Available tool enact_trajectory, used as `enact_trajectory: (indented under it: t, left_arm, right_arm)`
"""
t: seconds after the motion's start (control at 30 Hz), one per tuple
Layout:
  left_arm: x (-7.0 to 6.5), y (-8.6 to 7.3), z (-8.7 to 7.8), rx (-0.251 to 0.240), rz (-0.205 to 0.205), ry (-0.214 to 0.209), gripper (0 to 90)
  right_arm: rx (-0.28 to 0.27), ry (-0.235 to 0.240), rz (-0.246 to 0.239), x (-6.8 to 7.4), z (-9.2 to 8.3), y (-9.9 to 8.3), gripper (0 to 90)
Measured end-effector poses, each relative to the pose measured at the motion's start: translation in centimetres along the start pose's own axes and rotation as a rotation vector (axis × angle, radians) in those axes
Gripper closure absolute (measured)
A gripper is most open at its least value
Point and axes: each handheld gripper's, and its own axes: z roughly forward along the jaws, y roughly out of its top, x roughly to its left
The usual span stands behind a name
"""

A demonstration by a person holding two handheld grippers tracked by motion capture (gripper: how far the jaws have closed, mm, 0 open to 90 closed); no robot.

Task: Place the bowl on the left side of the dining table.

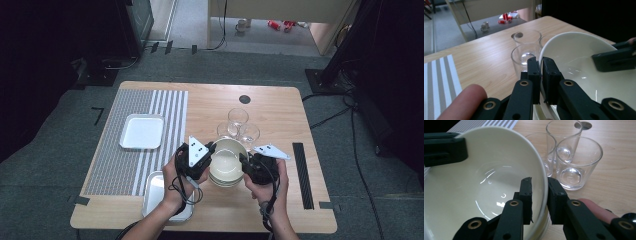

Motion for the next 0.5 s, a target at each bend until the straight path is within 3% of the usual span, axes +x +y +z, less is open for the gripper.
enact_trajectory:
  t: [0.07, 0.2, 0.37, 0.4, 0.5]
  left_arm:
    - [-0.25, 0.24, -0.33, -0.011, 0.003, -0.007, 86.7]
    - [-0.41, 0.15, -0.44, -0.013, 0.028, 0.01, 86.7]
    - [-0.24, -0.18, -0.39, 0.021, -0.038, 0.002, 83.3]
    - [-0.22, -0.23, -0.23, 0.042, -0.05, -0.002, 80.8]
    - [0.05, -0.53, -0.04, 0.044, -0.103, -0.017, 77.9]
  right_arm:
    - [-0.002, -0.01, 0.034, -0.03, 0.32, -0.02, 82.9]
    - [-0.041, 0.001, 0.074, -0.1, 0.17, -0.13, 84.0]
    - [-0.092, -0.027, 0.046, 0.24, 0.13, -0.53, 83.6]
    - [-0.101, -0.028, 0.046, 0.28, 0.13, -0.62, 83.7]
    - [-0.121, -0.017, 0.051, 0.29, -0.08, -0.6, 83.7]
